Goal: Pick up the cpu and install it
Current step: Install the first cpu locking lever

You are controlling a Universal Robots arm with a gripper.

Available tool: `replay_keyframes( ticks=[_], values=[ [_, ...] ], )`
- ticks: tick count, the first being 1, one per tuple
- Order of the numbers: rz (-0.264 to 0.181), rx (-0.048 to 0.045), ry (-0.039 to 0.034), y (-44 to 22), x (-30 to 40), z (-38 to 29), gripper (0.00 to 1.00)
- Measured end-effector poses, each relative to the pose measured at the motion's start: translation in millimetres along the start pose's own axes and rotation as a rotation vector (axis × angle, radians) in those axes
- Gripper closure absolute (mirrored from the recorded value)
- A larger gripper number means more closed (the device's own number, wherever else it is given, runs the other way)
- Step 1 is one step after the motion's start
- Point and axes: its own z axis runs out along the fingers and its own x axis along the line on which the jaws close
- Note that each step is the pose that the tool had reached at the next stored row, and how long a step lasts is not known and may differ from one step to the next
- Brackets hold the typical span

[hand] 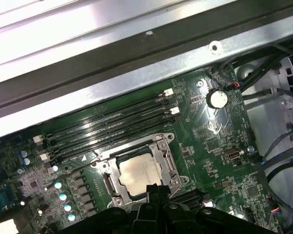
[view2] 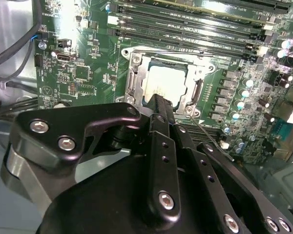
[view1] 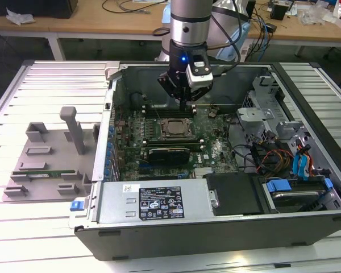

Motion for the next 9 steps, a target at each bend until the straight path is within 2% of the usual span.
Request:
replay_keyframes(
  ticks=[9],
  values=[
    [-0.074,-0.0038,-0.0052,0.0,0.0,0.0,0.89]
  ],
)
